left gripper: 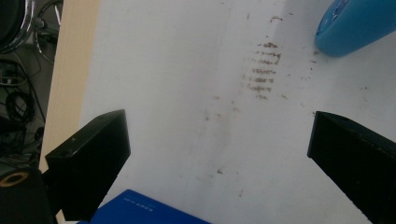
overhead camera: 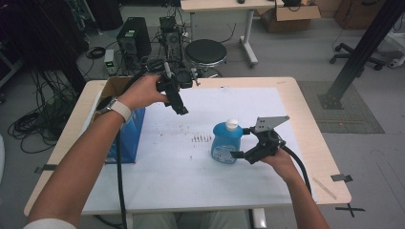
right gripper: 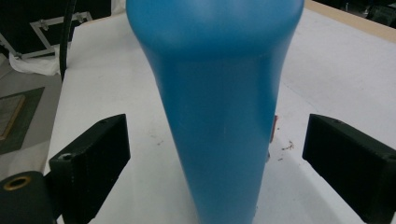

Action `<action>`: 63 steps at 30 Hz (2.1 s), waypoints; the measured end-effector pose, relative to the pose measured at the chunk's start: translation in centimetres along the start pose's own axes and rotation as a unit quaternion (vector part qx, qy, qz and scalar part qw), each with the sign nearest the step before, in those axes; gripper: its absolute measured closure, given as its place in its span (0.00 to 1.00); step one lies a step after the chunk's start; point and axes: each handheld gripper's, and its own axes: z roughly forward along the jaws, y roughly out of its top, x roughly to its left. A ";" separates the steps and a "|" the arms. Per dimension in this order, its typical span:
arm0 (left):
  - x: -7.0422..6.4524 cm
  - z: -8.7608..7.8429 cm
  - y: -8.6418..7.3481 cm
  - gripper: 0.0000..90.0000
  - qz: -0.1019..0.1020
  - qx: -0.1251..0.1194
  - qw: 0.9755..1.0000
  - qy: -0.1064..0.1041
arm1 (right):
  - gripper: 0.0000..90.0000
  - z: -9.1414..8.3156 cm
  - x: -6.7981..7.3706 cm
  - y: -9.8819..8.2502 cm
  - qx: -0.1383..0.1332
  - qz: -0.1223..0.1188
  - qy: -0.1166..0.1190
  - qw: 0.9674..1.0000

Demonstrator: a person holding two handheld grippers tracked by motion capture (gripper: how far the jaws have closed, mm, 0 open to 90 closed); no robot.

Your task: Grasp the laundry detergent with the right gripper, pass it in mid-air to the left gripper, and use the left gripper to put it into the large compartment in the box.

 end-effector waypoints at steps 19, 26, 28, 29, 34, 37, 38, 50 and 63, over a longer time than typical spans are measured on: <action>0.0 0.0 0.0 0.07 -0.002 -0.001 1.000 0.001 | 0.17 2.2 0.1 0.2 -0.017 -0.004 -0.006 1.000; 0.0 -0.1 -0.1 0.07 -0.002 0.000 1.000 0.002 | 0.26 2.2 0.1 0.1 -0.024 -0.008 -0.003 1.000; 0.1 -0.1 -0.1 0.07 -0.001 0.001 1.000 0.003 | 0.27 2.2 0.1 0.1 -0.024 -0.009 -0.003 1.000; 0.0 -0.1 -0.1 0.07 -0.003 -0.001 1.000 0.003 | 0.29 2.2 0.1 0.0 -0.024 -0.009 -0.002 1.000; 0.0 -0.1 -0.1 0.07 -0.001 0.000 1.000 0.003 | 0.30 2.2 0.2 0.0 -0.022 -0.011 0.000 1.000; 0.0 0.0 -0.1 0.07 -0.002 0.000 1.000 0.003 | 0.32 2.1 0.1 0.1 -0.026 -0.011 -0.001 1.000; 0.0 0.0 -0.1 0.07 -0.002 0.000 1.000 0.003 | 0.32 2.1 0.1 0.1 -0.026 -0.011 -0.001 1.000; 0.0 -0.1 -0.2 0.07 -0.003 0.001 1.000 0.003 | 0.38 1.9 0.0 0.1 -0.025 -0.011 0.002 1.000; -0.1 0.0 -0.1 0.07 -0.001 0.002 1.000 0.003 | 0.45 1.8 0.0 0.2 -0.024 -0.024 -0.001 0.999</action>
